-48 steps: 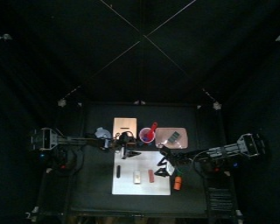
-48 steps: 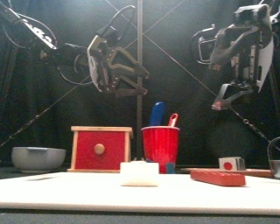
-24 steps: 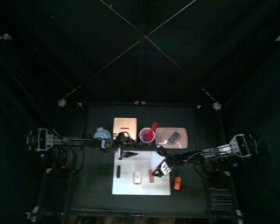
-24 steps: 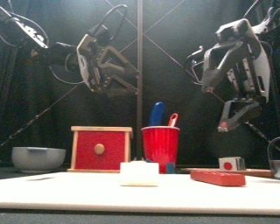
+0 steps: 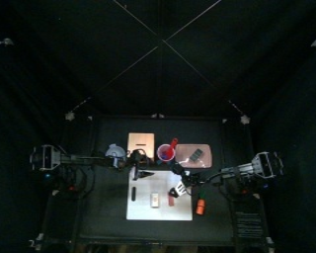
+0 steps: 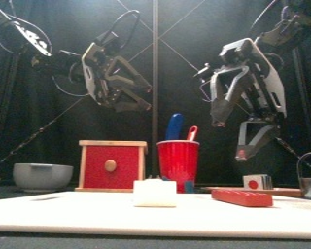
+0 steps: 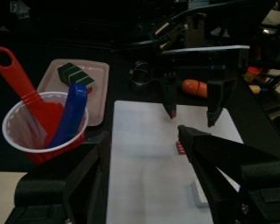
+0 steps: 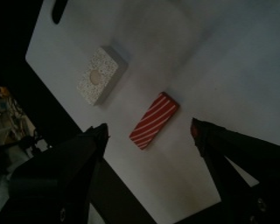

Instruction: Grab salmon

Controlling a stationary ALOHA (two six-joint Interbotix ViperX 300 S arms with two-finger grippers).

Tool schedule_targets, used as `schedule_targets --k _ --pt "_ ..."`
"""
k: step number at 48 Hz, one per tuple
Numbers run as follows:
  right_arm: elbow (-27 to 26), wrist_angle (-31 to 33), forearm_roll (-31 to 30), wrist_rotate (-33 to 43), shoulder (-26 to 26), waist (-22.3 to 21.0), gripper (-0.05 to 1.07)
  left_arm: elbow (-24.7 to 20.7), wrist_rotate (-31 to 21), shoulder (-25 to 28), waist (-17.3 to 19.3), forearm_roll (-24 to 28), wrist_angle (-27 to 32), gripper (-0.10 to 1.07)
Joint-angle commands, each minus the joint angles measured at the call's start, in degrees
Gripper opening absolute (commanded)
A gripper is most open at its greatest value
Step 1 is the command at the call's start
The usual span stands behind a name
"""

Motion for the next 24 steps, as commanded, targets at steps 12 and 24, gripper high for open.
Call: schedule_targets --k 12,24 --pt "-3.5 4.0 -17.4 22.1 2.3 3.0 1.04 -0.4 0.1 -0.9 0.9 0.0 -0.6 0.97" --pt "-6.6 7.3 -29.6 38.6 4.0 7.0 1.04 0.0 0.1 -0.9 1.5 0.1 -0.6 0.97"
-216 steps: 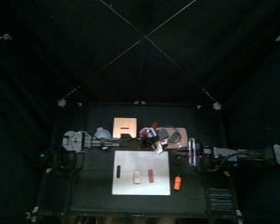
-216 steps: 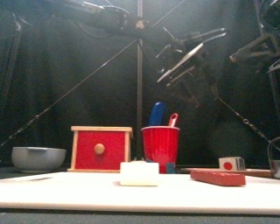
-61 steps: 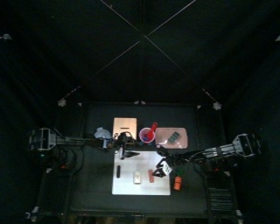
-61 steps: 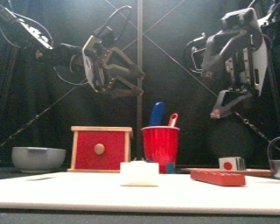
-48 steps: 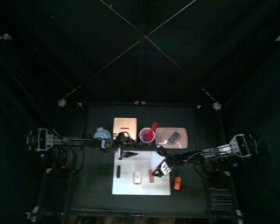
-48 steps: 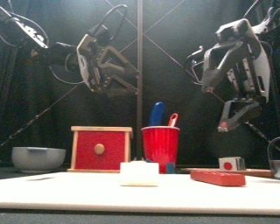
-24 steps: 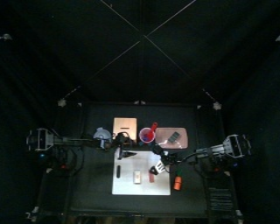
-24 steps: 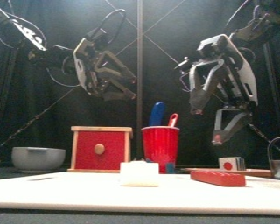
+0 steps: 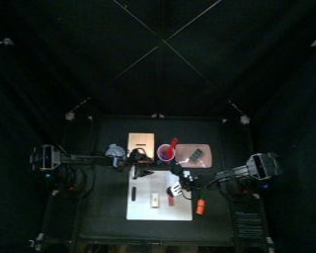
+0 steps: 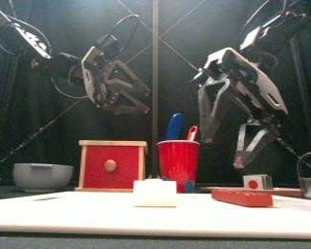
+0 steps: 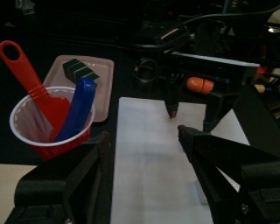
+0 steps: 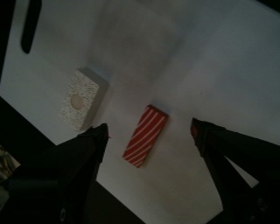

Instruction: Grab salmon

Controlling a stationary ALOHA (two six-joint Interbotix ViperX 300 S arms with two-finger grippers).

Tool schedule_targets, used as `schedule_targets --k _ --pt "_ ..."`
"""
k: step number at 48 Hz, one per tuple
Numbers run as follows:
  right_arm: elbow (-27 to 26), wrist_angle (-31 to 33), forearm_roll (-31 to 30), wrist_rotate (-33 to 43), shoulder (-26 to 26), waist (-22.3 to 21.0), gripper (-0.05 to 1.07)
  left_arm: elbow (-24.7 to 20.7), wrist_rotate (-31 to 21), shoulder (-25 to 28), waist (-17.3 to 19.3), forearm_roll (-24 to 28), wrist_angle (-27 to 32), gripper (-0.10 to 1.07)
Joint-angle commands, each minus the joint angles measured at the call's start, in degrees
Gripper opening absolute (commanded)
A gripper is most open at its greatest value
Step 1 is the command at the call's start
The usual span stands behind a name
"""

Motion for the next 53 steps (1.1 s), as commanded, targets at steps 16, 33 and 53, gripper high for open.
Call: schedule_targets --k 16,33,53 --pt "-6.3 6.4 -7.5 15.6 5.6 5.6 1.04 0.0 0.1 -0.9 0.7 0.0 -0.5 0.97" --pt "-12.8 15.1 -4.1 16.2 11.1 6.5 1.03 0.6 0.1 -0.9 0.8 0.6 -0.4 0.97" --pt "-14.8 15.3 -1.2 16.2 14.3 6.9 0.96 1.1 0.1 -0.9 1.0 1.3 -0.4 0.97"
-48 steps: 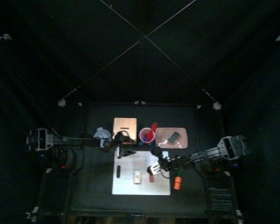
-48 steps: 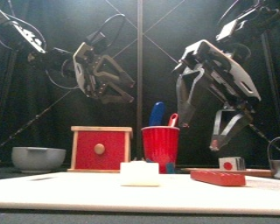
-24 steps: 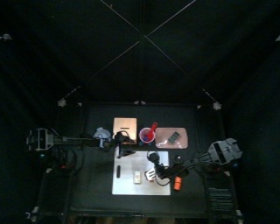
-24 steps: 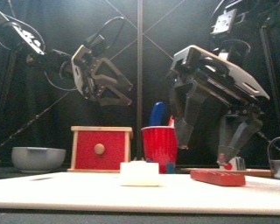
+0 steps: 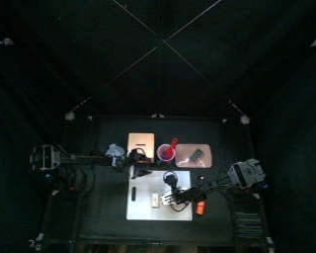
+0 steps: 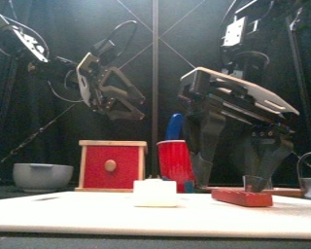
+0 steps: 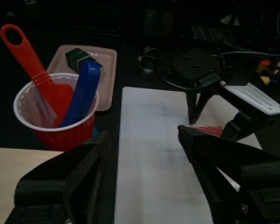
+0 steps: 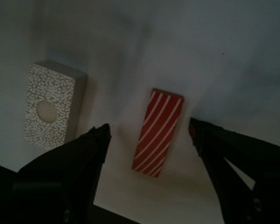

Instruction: Grab salmon

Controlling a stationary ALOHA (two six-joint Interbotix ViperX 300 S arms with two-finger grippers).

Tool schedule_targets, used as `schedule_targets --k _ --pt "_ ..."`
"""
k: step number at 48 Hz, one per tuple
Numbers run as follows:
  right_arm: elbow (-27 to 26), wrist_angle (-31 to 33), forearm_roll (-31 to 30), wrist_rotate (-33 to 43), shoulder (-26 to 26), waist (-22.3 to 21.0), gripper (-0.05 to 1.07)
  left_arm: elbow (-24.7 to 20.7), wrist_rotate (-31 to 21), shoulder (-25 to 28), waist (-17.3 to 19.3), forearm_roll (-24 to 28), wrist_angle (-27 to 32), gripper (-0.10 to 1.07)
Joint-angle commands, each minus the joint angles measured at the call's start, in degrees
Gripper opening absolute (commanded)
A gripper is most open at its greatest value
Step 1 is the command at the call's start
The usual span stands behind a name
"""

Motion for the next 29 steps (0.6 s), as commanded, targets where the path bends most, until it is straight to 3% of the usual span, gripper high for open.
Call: schedule_targets --k 1,13,29 --pt "-1.1 0.2 0.4 0.0 -0.8 0.4 0.93 -0.4 0.1 -0.9 0.1 0.2 -0.4 0.97" --pt "-1.2 1.0 1.1 0.0 -0.4 0.4 0.63 0.0 0.1 -0.9 0.1 0.2 -0.4 0.97" --pt "-2.5 2.1 0.5 0.0 -1.3 0.4 0.60 0.0 0.1 -1.0 0.2 0.2 -0.2 0.97"
